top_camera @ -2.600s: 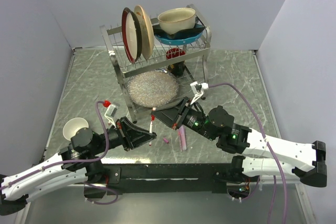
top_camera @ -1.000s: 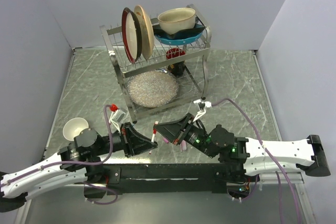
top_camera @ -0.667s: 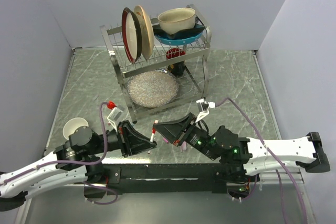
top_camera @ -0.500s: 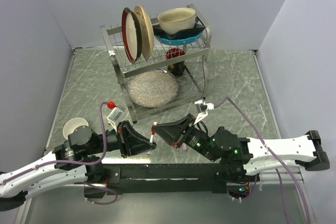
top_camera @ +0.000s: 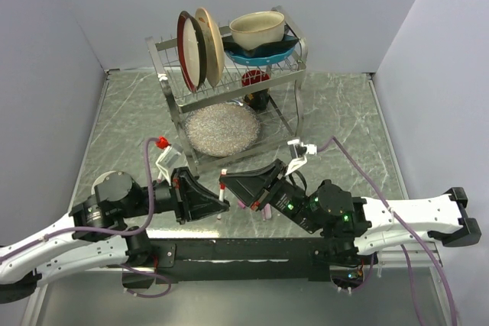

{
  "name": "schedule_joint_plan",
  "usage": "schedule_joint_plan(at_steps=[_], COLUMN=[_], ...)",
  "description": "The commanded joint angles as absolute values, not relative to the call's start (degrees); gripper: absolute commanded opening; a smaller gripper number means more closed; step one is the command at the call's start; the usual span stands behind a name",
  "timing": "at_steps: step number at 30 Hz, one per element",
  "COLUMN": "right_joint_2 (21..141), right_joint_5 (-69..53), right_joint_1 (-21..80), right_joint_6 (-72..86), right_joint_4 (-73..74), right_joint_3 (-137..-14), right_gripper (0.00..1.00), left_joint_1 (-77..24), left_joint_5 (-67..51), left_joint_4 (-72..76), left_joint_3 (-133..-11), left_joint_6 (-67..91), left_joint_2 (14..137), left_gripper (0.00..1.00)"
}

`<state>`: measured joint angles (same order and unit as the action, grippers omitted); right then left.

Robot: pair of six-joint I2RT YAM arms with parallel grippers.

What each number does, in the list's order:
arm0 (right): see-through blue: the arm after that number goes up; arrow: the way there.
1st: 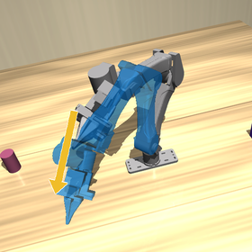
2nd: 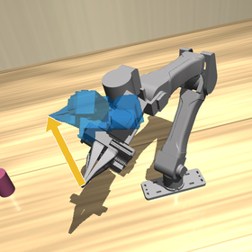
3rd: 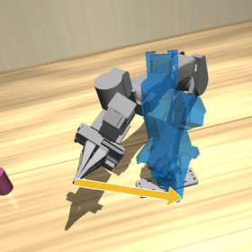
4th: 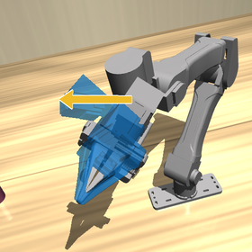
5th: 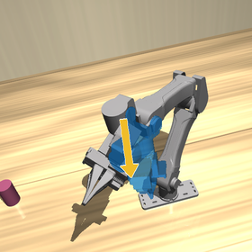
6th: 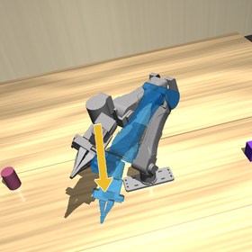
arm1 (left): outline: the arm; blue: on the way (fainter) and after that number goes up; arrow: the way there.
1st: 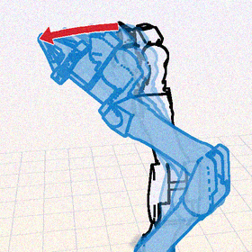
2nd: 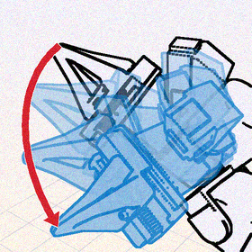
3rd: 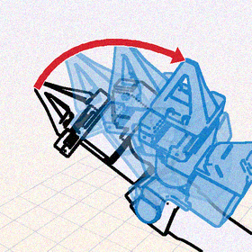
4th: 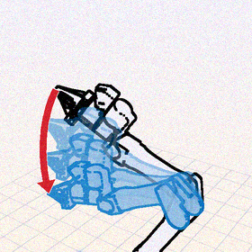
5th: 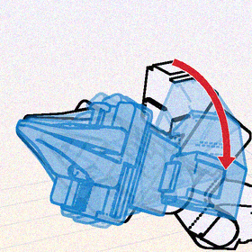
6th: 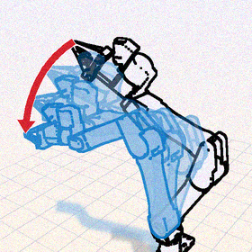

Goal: Insert the pens into the pen caps

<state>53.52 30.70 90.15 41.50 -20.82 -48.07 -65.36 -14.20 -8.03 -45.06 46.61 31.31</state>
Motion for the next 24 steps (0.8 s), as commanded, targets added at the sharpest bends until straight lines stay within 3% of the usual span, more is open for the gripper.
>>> schedule_joint_plan(at_steps=[1,4,5,8,13,14,18,24], right_joint_2=[56.6,53.3,52.2,48.2,43.9,43.9,46.0,49.7], right_joint_5=[15.9,24.2,28.1,35.1,34.1,33.8,28.7,24.0], right_joint_1=[98.3,95.9,95.3,92.8,84.3,82.4,69.8,58.9], right_joint_6=[48.5,52.7,53.1,51.9,49.7,49.4,48.8,46.5], right_joint_4=[-3.8,2.3,4.1,7.9,14.8,18.7,29.1,37.1], right_joint_3=[-49.3,-51.4,-51.7,-52.6,-54.2,-54.4,-55.4,-51.2], right_gripper=[0.00,0.00,0.00,0.00,0.00,0.00,0.00,0.00], left_joint_1=[-62.8,-62.7,-62.7,-62.7,-62.8,-62.8,-62.7,-62.8], left_joint_5=[0.5,-4.6,-5.9,-12.3,-13.9,-13.4,-7.6,4.8], left_joint_4=[4.4,3.5,3.5,5.1,2.4,0.9,-8.0,-17.7], left_joint_3=[-48.7,-47.2,-46.5,-42.2,-37.3,-37.3,-39.5,-39.6], left_joint_6=[44.2,45.1,45.5,46.2,47.5,47.2,45.4,48.1], left_joint_2=[36.2,36.4,36.1,33.6,27.2,26.5,24.6,24.1], left_gripper=[0.01,0.11,0.25,0.55,0.78,0.88,0.95,0.98])
